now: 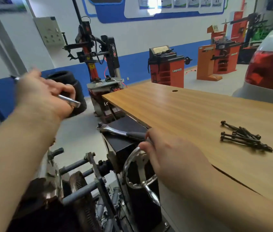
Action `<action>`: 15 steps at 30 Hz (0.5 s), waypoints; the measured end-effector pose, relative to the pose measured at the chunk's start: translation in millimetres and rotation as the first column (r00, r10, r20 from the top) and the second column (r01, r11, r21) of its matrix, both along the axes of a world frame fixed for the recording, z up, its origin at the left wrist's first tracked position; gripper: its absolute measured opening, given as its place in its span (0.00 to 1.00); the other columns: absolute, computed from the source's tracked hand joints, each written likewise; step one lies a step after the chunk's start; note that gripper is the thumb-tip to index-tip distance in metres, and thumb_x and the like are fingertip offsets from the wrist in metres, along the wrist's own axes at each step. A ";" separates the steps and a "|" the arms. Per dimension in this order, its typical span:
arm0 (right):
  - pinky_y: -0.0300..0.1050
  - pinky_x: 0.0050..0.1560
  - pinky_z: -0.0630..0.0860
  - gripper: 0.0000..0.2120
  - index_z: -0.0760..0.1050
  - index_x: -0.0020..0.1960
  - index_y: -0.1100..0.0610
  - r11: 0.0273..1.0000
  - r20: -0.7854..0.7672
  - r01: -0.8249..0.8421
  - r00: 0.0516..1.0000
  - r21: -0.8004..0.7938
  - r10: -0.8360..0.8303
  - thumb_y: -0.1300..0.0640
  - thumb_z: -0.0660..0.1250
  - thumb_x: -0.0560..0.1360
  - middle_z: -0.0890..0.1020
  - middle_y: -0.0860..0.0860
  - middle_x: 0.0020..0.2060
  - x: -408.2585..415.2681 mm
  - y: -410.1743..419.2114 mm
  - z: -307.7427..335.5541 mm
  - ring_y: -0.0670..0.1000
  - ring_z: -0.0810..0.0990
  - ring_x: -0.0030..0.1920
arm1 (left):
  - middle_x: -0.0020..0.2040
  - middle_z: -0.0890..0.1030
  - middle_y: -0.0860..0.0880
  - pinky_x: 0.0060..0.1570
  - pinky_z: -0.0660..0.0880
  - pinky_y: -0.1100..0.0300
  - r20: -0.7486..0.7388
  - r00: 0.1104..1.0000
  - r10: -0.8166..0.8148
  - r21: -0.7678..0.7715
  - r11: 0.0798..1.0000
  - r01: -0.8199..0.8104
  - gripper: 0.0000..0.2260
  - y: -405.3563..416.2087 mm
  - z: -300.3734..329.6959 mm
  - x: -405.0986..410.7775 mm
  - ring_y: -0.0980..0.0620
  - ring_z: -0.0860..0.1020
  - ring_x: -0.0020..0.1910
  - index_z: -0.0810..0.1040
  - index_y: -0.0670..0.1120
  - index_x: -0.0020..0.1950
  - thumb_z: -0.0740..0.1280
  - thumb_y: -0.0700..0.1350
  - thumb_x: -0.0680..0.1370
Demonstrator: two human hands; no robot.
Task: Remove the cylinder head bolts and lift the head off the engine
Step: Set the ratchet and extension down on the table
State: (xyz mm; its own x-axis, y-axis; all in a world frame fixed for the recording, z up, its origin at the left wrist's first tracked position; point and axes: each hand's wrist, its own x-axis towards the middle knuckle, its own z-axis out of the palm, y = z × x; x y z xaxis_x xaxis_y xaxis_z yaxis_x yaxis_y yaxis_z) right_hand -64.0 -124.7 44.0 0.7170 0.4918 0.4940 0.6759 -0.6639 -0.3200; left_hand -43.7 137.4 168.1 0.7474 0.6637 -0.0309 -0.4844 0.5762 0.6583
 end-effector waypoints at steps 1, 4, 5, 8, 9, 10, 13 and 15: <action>0.39 0.27 0.67 0.14 0.64 0.52 0.39 0.999 -0.065 0.016 0.998 0.038 -0.014 0.33 0.46 0.79 0.76 0.43 0.32 7.6 -5.1 -3.4 0.43 0.75 0.30 | 0.25 0.61 0.55 0.32 0.70 0.63 0.001 1.000 0.028 0.020 0.999 -0.028 0.28 24.8 5.9 -4.7 0.54 0.61 0.24 0.65 0.50 0.25 0.65 0.53 0.85; 0.41 0.32 0.70 0.09 0.66 0.51 0.38 0.994 -0.170 0.043 0.985 0.098 -0.026 0.35 0.62 0.79 0.78 0.42 0.38 57.5 4.9 -6.9 0.43 0.78 0.36 | 0.26 0.63 0.55 0.32 0.71 0.63 -0.128 0.992 -0.025 0.045 0.999 0.031 0.27 53.8 -15.9 -1.3 0.55 0.63 0.23 0.68 0.50 0.25 0.68 0.54 0.84; 0.42 0.33 0.71 0.10 0.67 0.50 0.40 0.998 -0.176 0.021 0.984 0.061 -0.010 0.39 0.68 0.78 0.78 0.43 0.39 77.1 19.3 -6.4 0.45 0.78 0.38 | 0.26 0.65 0.55 0.33 0.71 0.62 -0.191 0.978 -0.079 0.020 0.996 0.085 0.27 50.8 -29.2 0.2 0.55 0.64 0.22 0.70 0.49 0.26 0.68 0.54 0.84; 0.46 0.36 0.74 0.08 0.72 0.44 0.47 0.996 -0.181 -0.025 0.983 -0.090 0.008 0.49 0.72 0.75 0.78 0.46 0.39 132.8 79.2 -8.1 0.52 0.78 0.41 | 0.27 0.68 0.52 0.36 0.72 0.58 -0.321 0.924 -0.209 -0.103 0.977 0.185 0.25 29.8 -68.8 4.7 0.53 0.68 0.22 0.70 0.47 0.30 0.66 0.55 0.85; 0.46 0.36 0.74 0.08 0.73 0.44 0.48 0.987 -0.159 -0.020 0.987 -0.157 -0.005 0.48 0.72 0.75 0.78 0.46 0.39 147.4 96.1 -8.3 0.53 0.78 0.41 | 0.27 0.70 0.51 0.38 0.74 0.56 -0.342 0.909 -0.238 -0.129 0.970 0.206 0.24 24.6 -79.0 5.8 0.51 0.70 0.23 0.70 0.46 0.32 0.66 0.55 0.85; 0.46 0.36 0.75 0.09 0.74 0.45 0.48 0.974 -0.134 -0.014 0.991 -0.228 -0.017 0.45 0.71 0.75 0.77 0.46 0.39 159.3 108.9 -9.3 0.53 0.78 0.41 | 0.27 0.72 0.50 0.40 0.76 0.54 -0.348 0.901 -0.258 -0.152 0.964 0.218 0.23 20.7 -87.5 7.4 0.51 0.72 0.24 0.71 0.46 0.33 0.67 0.55 0.85; 0.46 0.34 0.76 0.16 0.78 0.48 0.50 0.900 -0.078 -0.014 0.997 -0.435 -0.022 0.37 0.70 0.74 0.79 0.47 0.38 183.6 130.6 -16.0 0.51 0.79 0.38 | 0.29 0.77 0.48 0.51 0.79 0.50 -0.344 0.893 -0.290 -0.199 0.952 0.233 0.19 19.4 -105.8 12.9 0.51 0.76 0.30 0.75 0.44 0.36 0.69 0.51 0.84; 0.44 0.31 0.74 0.16 0.76 0.41 0.50 0.857 -0.043 -0.039 0.999 -0.515 0.019 0.38 0.68 0.74 0.79 0.48 0.35 190.8 138.9 -20.9 0.51 0.79 0.36 | 0.31 0.79 0.47 0.48 0.81 0.50 -0.358 0.880 -0.314 -0.198 0.946 0.257 0.13 21.4 -112.5 15.1 0.50 0.78 0.32 0.77 0.43 0.40 0.69 0.45 0.84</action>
State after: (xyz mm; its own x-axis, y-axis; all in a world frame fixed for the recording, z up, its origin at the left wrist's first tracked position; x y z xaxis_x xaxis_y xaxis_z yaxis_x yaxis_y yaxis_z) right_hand 126.8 14.2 23.1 0.7103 0.6899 0.1392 0.6923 -0.7206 0.0387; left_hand -28.6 158.8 55.5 0.8155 0.3910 -0.4268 -0.0147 0.7511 0.6600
